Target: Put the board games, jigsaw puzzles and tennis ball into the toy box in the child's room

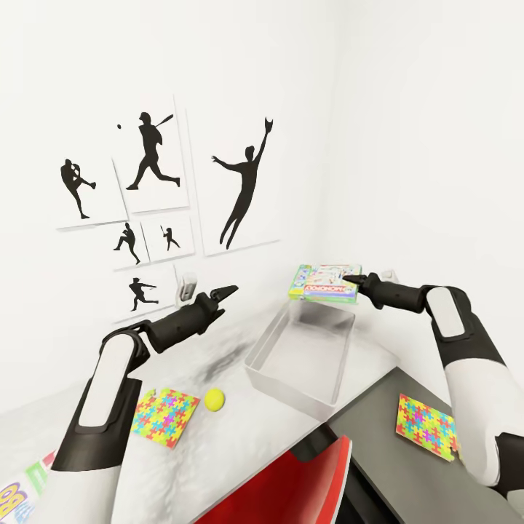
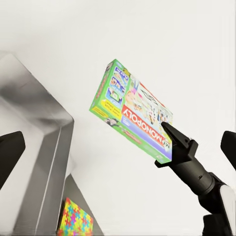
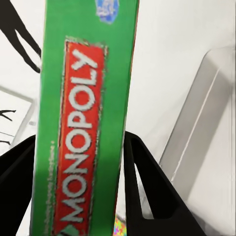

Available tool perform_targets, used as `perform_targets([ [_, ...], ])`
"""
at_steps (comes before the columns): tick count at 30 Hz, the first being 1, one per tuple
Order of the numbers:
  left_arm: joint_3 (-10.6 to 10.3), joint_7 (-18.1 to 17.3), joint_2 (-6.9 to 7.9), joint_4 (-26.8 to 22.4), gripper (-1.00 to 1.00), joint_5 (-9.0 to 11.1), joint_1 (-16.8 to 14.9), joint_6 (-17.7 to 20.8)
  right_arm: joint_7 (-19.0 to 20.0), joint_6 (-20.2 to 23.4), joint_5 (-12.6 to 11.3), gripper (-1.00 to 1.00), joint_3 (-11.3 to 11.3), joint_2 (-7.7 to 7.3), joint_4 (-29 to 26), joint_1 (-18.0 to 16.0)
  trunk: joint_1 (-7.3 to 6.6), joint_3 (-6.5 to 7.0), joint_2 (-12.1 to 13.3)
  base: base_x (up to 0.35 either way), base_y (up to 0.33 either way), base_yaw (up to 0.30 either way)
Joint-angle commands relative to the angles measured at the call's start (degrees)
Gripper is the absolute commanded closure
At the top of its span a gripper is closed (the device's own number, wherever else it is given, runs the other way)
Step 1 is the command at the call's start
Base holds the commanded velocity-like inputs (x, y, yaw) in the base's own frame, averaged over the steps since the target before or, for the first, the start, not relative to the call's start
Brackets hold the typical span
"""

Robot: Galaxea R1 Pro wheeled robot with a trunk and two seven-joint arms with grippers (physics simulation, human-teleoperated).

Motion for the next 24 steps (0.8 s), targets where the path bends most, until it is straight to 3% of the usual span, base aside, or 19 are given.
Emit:
perform_targets([
  [1, -0.3, 0.2, 0.31, 0.3, -1.00, 0.9, 0.3, 0.1, 0.5, -0.1, 0.6, 1.00, -0.1, -0.32, -0.3, 0.3, 0.04, -0.13, -0.1, 0.000, 0.000, 0.000],
  [5, -0.5, -0.1, 1.61, 0.7, -1.00, 2.1, 1.1, 0.0, 0.5, -0.4, 0.7, 1.00, -0.1, -1.47, -1.6, 1.5, 0.04, -0.13, -0.1, 0.000, 0.000, 0.000],
  [11, -0.5, -0.1, 3.54, 0.7, -1.00, 4.0, 1.1, 0.0, 0.5, -0.4, 0.7, 1.00, -0.1, -1.47, -3.5, 3.5, 0.04, -0.13, -0.1, 0.000, 0.000, 0.000],
  [24, -0.5, -0.1, 3.62, 0.7, -1.00, 8.2, 1.1, 0.0, 0.5, -0.4, 0.7, 1.00, -0.1, -1.47, -7.6, 7.7, 0.04, -0.13, -0.1, 0.000, 0.000, 0.000],
])
